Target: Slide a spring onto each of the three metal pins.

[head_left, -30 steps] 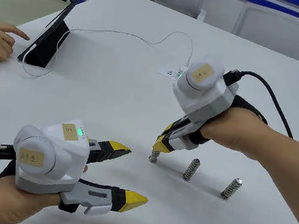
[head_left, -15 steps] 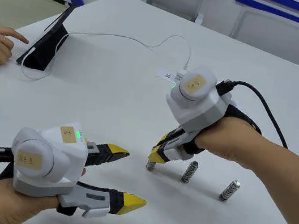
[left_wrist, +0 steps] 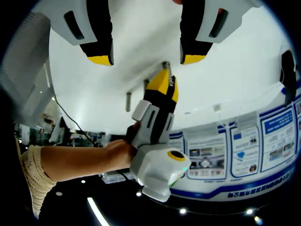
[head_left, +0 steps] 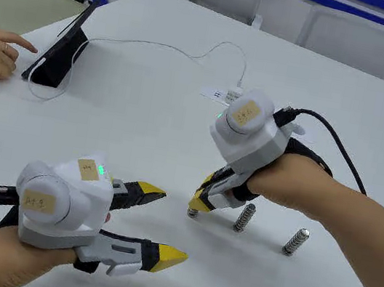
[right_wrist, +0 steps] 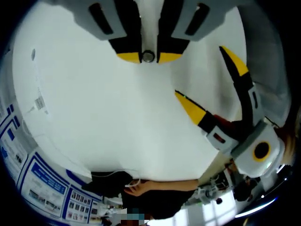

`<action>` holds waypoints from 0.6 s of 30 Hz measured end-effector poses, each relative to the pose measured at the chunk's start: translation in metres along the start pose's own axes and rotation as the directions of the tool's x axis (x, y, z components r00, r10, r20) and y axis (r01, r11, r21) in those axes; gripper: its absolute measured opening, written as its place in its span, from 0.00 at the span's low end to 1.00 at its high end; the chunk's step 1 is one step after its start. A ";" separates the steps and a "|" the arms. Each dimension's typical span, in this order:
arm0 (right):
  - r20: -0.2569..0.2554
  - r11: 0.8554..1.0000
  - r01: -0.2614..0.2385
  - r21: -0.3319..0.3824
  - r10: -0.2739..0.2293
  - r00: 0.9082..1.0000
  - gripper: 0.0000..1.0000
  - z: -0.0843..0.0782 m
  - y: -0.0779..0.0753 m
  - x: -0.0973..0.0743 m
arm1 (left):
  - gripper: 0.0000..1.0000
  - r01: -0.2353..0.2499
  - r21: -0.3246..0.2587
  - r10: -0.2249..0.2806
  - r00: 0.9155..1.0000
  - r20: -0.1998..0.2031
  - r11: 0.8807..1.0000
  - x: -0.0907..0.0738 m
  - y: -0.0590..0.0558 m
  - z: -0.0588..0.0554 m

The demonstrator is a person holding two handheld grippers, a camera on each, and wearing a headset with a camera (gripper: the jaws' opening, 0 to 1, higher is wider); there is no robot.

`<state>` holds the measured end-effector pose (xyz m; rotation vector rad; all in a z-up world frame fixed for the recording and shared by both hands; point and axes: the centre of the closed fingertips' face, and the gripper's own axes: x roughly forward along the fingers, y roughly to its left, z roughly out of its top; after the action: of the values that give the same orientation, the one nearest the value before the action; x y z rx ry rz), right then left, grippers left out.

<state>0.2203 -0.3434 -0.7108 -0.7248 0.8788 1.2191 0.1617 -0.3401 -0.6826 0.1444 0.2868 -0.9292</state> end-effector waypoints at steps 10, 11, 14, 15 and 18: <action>0.041 0.999 0.033 0.000 -0.033 0.999 0.22 -0.001 -0.002 -0.016 | 0.59 -0.011 0.003 0.011 1.000 0.001 1.000 -0.001 0.003 0.003; 0.048 0.999 0.040 0.001 -0.040 0.998 0.23 -0.001 -0.002 -0.019 | 0.59 -0.012 0.004 0.012 1.000 0.002 1.000 -0.001 0.004 0.004; 0.077 0.998 0.065 0.000 -0.065 0.995 0.25 0.001 -0.003 -0.031 | 0.60 -0.013 0.009 0.013 1.000 0.003 1.000 -0.001 0.004 0.006; 0.084 0.997 0.071 0.002 -0.071 0.994 0.25 0.000 -0.003 -0.034 | 0.60 -0.013 0.010 0.013 1.000 0.004 1.000 -0.001 0.004 0.007; 0.106 0.996 0.090 0.007 -0.091 0.990 0.26 -0.002 -0.005 -0.044 | 0.61 -0.014 0.013 0.014 1.000 0.003 1.000 0.000 0.004 0.008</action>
<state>0.2196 -0.3671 -0.6729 -0.6841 0.7515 1.1650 0.1664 -0.3398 -0.6748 0.1569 0.2767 -0.9176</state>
